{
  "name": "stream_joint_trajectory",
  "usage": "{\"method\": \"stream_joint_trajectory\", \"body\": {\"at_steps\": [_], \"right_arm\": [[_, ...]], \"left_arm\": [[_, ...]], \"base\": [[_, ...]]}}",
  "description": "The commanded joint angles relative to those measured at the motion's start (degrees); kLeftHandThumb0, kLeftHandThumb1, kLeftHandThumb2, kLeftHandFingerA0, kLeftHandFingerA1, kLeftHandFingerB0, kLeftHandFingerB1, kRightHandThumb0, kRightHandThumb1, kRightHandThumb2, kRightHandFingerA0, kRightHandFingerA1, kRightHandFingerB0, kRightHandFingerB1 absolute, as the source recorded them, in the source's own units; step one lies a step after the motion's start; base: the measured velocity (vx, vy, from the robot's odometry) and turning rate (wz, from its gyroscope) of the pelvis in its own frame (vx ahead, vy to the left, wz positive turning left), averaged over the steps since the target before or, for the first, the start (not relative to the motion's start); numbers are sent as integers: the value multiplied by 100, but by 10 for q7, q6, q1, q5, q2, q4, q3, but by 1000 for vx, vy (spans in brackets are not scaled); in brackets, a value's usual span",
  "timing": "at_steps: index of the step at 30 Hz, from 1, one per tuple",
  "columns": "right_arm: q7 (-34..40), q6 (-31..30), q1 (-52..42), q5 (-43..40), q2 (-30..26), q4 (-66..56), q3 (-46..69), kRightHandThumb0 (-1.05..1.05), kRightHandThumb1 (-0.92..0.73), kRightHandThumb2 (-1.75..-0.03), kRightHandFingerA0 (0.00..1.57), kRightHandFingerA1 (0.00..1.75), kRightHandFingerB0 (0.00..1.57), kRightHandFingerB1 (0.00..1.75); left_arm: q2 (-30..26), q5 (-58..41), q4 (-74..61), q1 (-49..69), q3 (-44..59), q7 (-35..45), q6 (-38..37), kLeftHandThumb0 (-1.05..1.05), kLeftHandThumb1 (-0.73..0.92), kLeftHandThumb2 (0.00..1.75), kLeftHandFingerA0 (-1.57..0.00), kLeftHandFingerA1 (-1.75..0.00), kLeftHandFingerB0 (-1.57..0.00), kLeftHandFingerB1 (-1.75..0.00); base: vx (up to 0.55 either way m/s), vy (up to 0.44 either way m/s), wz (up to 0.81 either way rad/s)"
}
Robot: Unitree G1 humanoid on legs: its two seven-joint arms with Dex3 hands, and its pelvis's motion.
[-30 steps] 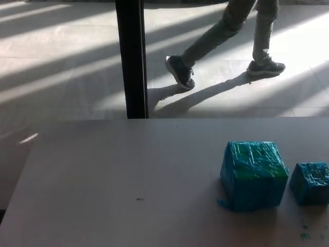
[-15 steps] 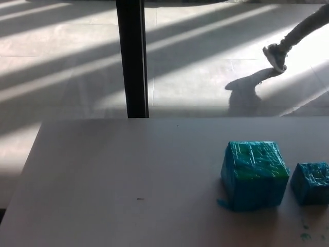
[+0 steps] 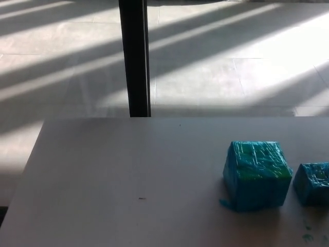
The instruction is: The robot uses its right hand to pick up the small cube kept on the middle on the desk and place it on the bigger cube kept next to it
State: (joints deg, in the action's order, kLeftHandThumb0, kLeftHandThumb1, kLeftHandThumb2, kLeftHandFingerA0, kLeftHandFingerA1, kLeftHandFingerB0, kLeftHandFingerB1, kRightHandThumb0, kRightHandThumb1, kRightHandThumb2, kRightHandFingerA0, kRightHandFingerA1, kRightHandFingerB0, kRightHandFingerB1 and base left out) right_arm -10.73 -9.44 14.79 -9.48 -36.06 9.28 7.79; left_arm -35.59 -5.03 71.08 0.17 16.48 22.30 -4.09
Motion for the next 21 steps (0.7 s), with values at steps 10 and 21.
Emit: {"method": "stream_joint_trajectory", "body": {"at_steps": [10,21], "right_arm": [[-62,-43,99,125,-62,68,-110,-93,-63,-103,3,48,11,38],[-105,-36,187,237,-77,138,-235,-103,-59,-98,0,7,3,0]], "left_arm": [[-12,0,11,-9,2,3,-2,-73,66,60,-47,-59,-50,-46],[-13,2,7,-8,-2,0,-8,-72,67,61,-47,-61,-51,-50]], "base": [[0,0,0],[0,0,0]]}}
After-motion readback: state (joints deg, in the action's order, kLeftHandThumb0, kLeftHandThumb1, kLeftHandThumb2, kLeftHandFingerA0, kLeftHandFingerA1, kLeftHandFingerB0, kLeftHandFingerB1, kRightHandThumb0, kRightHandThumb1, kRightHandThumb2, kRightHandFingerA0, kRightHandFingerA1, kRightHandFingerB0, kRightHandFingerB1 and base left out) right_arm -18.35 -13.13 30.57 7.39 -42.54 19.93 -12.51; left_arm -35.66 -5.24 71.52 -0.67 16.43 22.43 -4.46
